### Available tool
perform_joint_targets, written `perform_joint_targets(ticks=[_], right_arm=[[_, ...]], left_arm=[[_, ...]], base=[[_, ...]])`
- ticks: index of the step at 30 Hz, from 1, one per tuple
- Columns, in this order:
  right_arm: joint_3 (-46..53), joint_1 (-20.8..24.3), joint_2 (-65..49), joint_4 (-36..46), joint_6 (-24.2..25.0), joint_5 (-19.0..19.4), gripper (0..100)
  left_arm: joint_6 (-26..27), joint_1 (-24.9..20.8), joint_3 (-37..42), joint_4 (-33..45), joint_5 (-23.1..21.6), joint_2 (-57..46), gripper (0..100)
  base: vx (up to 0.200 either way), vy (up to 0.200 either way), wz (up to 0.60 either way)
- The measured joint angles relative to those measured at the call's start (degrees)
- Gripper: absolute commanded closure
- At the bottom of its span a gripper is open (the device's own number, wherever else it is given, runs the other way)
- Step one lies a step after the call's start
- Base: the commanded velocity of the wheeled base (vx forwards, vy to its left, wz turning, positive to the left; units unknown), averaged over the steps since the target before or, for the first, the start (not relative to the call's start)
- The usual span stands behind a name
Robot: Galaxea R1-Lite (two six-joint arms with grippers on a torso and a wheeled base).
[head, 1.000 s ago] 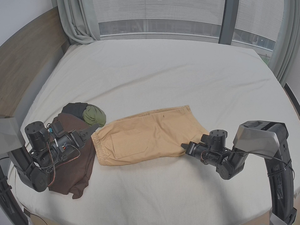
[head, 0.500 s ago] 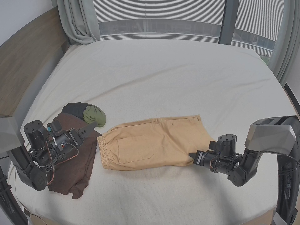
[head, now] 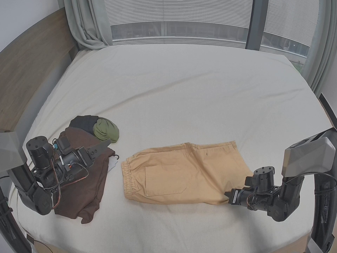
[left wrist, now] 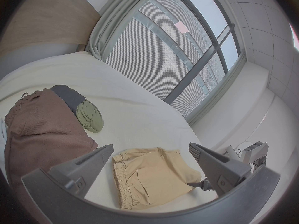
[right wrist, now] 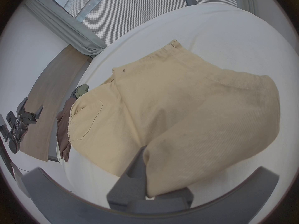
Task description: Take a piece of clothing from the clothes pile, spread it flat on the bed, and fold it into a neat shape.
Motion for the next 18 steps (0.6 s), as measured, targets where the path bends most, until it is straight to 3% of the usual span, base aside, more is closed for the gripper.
perform_joint_targets(ticks=[18], right_arm=[[9.34,-0.85,1.24,-9.01,0.16,-1.18,100]], left_arm=[[0.38,-0.16,0.13,-0.05,-1.3,0.87,0]], base=[[0.0,0.0,0.0]])
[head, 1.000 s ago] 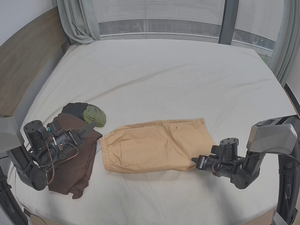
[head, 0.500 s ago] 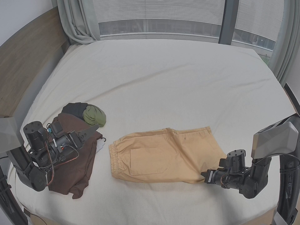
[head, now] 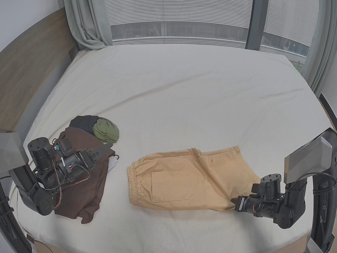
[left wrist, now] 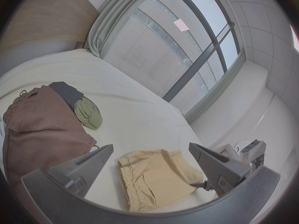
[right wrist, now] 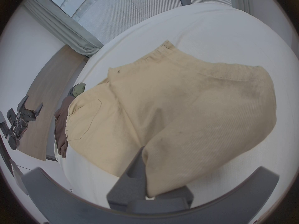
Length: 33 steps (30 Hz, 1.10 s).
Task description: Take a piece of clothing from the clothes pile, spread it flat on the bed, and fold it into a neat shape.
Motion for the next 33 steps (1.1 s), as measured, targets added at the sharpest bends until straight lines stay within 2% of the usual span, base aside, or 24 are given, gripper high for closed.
perform_joint_targets(ticks=[5,6,17,23,33], right_arm=[[1.66,-0.07,2.39,-5.85,0.0,0.02,100],[1.88,-0.07,2.91,-6.16,0.05,0.04,0],[5.77,0.61,2.95,-6.27,0.11,1.32,0],[11.31,1.88,-1.08,-6.18,-0.02,4.38,0],[12.87,7.36,-9.07,-6.13,0.13,8.19,0]], left_arm=[[0.06,-0.09,0.39,0.0,-3.21,0.35,0],[0.09,-0.06,0.48,0.0,-3.91,0.44,0],[0.12,0.2,2.84,-0.02,-10.96,1.15,0],[0.63,-0.33,3.93,-0.02,-11.96,1.84,0],[1.78,-1.02,4.56,-0.09,-11.96,6.36,0]], base=[[0.0,0.0,0.0],[0.0,0.0,0.0],[0.0,0.0,0.0],[0.0,0.0,0.0],[0.0,0.0,0.0]])
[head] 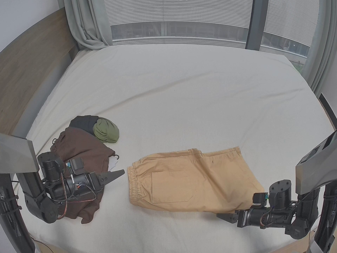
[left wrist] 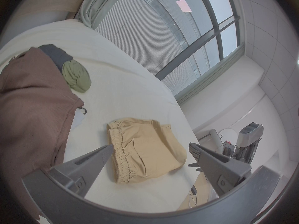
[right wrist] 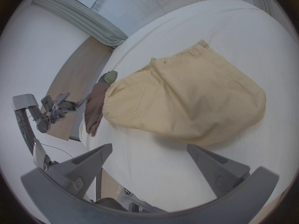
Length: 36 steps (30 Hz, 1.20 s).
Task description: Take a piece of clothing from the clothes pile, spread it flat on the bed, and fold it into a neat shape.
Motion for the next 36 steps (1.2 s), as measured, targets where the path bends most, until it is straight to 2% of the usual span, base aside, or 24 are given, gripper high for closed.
perform_joint_targets(ticks=[11,18,36], right_arm=[[-4.64,0.96,-3.67,0.04,-0.07,0.33,0],[-5.81,1.07,-3.86,0.06,-0.32,0.3,0],[-6.44,0.99,-3.89,0.02,-0.32,0.29,0]], left_arm=[[0.74,-1.78,-0.33,-0.05,0.46,5.75,0],[3.91,-2.01,-1.39,-0.07,0.57,10.23,0],[5.21,-3.36,-7.8,-0.05,0.79,20.78,0]], base=[[0.0,0.0,0.0],[0.0,0.0,0.0],[0.0,0.0,0.0]])
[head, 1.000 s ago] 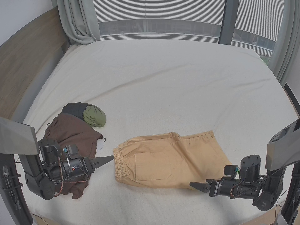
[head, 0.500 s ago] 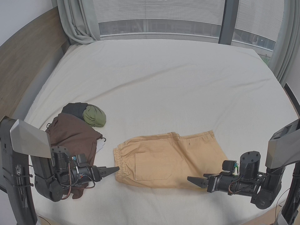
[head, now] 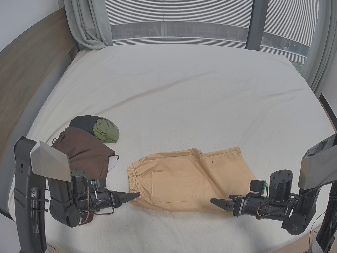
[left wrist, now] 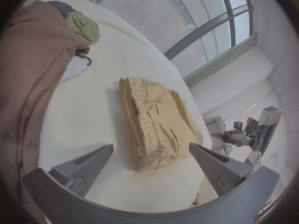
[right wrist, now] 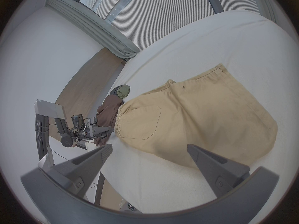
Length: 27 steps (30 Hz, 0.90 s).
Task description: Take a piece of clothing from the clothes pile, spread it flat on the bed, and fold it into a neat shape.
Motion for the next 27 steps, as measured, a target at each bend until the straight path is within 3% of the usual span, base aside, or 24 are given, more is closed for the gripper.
perform_joint_targets(ticks=[27], right_arm=[[0.41,0.02,0.2,-0.02,0.07,-0.05,0]], left_arm=[[-4.77,-7.52,-11.72,0.0,6.34,7.03,0]], base=[[0.0,0.0,0.0]])
